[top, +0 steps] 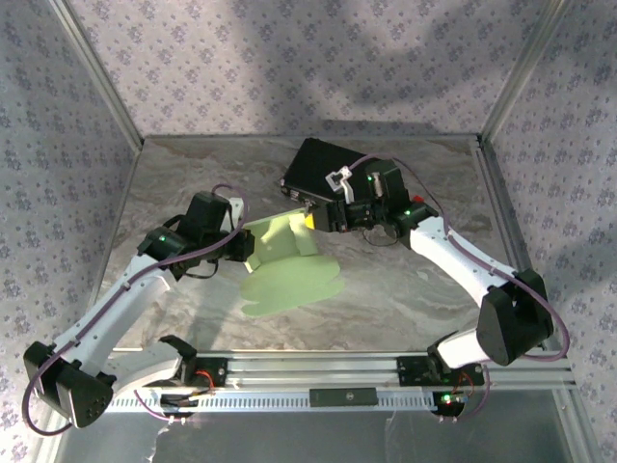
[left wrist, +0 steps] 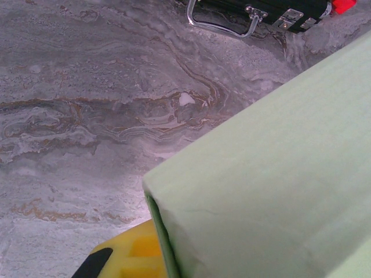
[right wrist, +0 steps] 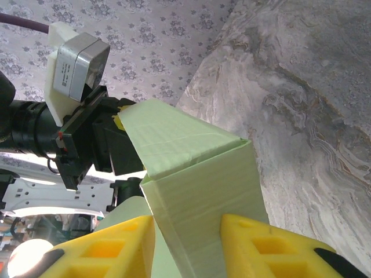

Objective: Fold the paper box

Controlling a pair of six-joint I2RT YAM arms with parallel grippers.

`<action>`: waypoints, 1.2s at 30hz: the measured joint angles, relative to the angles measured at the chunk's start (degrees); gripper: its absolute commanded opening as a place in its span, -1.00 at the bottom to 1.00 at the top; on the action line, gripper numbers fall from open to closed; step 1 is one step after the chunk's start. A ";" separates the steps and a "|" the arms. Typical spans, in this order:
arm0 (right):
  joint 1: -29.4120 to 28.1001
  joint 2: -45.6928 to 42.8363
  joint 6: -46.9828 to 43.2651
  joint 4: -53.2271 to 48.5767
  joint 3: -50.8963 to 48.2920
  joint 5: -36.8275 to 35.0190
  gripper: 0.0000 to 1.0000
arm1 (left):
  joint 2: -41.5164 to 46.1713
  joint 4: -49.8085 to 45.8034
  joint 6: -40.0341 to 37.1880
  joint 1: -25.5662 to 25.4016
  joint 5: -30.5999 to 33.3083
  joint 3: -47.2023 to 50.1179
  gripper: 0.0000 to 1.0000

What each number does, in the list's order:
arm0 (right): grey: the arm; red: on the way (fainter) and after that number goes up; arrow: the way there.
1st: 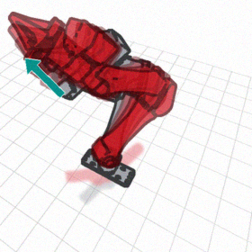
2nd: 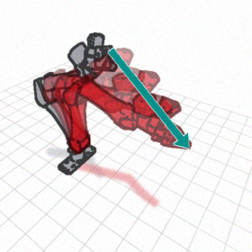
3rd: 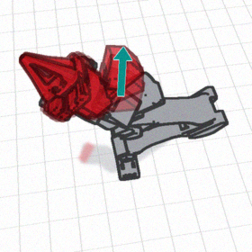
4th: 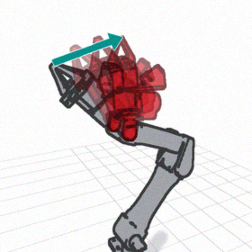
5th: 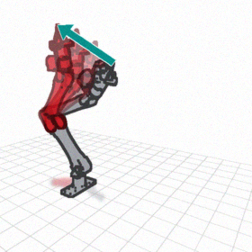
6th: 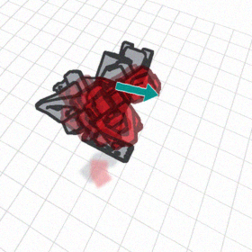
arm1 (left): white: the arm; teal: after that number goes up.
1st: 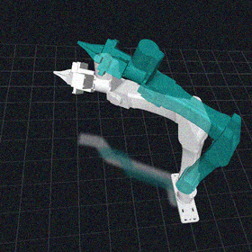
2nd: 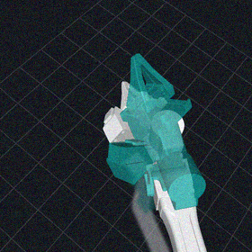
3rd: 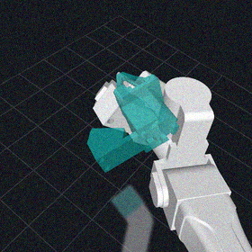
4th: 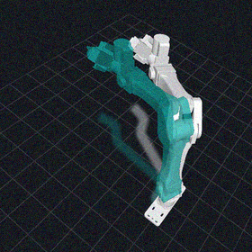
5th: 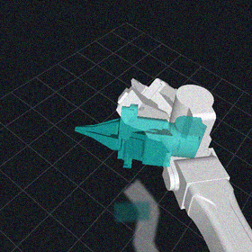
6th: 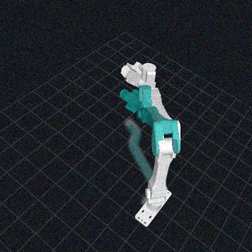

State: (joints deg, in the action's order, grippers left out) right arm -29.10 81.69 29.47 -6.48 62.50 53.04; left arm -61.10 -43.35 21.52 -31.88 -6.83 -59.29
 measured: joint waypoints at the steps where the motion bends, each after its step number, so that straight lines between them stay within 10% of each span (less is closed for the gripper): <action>1: 0.00 0.00 0.17 0.15 -0.02 0.00 -0.30 | 0.00 0.00 0.00 0.00 0.04 -0.09 -1.00; 13: -0.55 0.00 -1.11 -2.01 0.55 -2.47 -0.47 | 0.00 -0.46 0.00 0.02 0.24 -0.26 -1.00; 36: -11.61 3.39 -10.10 -18.71 12.13 -30.93 -0.84 | -0.02 -4.72 0.17 0.04 3.26 -0.79 -1.00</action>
State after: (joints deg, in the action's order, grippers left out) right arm -40.71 85.08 19.38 -25.19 74.63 22.11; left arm -61.12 -48.07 21.69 -31.83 -3.57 -60.07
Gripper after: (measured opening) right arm 0.114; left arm 0.106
